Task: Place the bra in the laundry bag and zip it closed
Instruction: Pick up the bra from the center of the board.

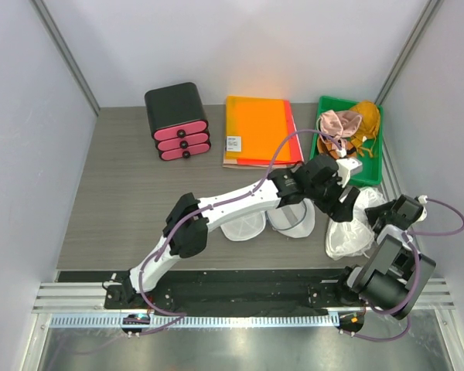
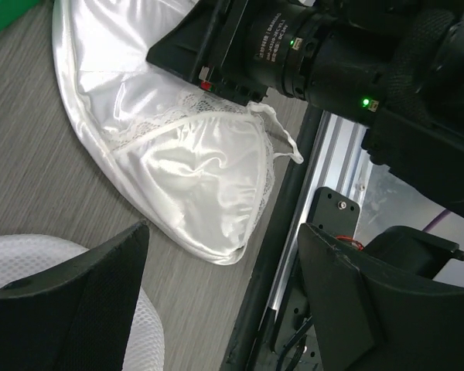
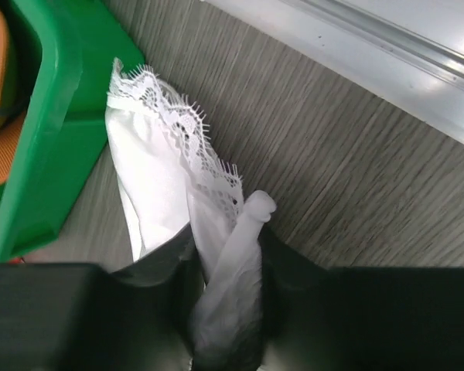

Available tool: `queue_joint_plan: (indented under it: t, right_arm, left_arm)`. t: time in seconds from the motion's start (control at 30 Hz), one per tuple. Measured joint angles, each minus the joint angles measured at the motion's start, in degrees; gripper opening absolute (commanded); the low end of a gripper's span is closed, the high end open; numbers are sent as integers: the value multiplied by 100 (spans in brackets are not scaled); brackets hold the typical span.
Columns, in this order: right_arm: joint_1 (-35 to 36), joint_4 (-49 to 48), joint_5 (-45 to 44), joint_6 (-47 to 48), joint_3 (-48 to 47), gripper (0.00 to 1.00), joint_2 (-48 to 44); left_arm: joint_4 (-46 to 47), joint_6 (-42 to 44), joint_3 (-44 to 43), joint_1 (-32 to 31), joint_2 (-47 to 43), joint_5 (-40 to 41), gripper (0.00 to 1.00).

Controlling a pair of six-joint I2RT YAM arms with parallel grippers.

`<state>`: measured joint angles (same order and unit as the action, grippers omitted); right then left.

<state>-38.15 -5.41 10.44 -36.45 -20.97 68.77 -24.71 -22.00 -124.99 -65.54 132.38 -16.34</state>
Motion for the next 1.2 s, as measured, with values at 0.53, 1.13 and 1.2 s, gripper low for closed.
queue_joint_plan:
  t: [0.53, 1.13, 1.2]
  right_arm:
    - [2, 1224, 688, 304, -26, 1, -2756]
    - [83, 1176, 2885, 251, -417, 1, -2820]
    - [94, 1311, 2861, 262, -734, 1, -2822]
  left_arm:
    - [9, 424, 197, 535, -153, -63, 92]
    - [774, 116, 732, 1316, -350, -1421, 100]
    - [857, 50, 981, 1305, -544, -1515, 100]
